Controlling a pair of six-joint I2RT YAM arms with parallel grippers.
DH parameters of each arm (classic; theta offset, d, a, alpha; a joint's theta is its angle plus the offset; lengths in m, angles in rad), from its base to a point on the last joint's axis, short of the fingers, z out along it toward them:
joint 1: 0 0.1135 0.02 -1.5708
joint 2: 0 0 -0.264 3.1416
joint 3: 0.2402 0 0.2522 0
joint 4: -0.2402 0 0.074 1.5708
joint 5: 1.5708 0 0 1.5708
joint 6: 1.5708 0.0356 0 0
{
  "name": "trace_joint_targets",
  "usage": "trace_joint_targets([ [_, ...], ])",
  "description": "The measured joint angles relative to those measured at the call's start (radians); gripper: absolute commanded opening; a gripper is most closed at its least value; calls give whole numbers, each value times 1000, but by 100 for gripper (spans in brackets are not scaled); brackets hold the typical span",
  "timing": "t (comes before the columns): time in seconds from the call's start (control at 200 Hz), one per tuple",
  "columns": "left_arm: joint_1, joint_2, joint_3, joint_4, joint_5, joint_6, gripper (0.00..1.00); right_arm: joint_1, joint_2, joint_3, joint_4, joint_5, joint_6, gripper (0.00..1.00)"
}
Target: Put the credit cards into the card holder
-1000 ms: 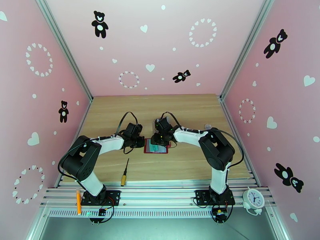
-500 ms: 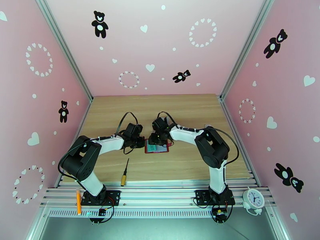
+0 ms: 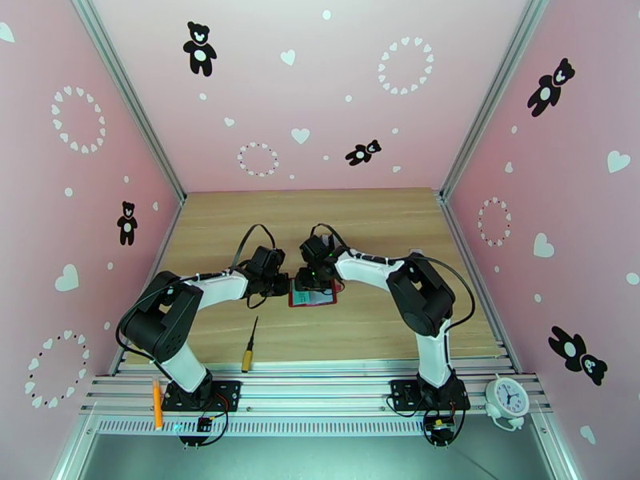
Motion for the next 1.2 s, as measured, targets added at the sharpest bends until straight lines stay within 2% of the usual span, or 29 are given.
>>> trace_joint_targets([
  [0.486,0,0,0,0,0,0,10,-6,-82,-6,-103,151,-80,42],
  [0.806,0,0,-3,17,21,0,9,5,-124,-40,-54,78,-76,40],
  [1.196,0,0,-3,18,35,0,9,18,-64,-41,-25,42,-73,38],
])
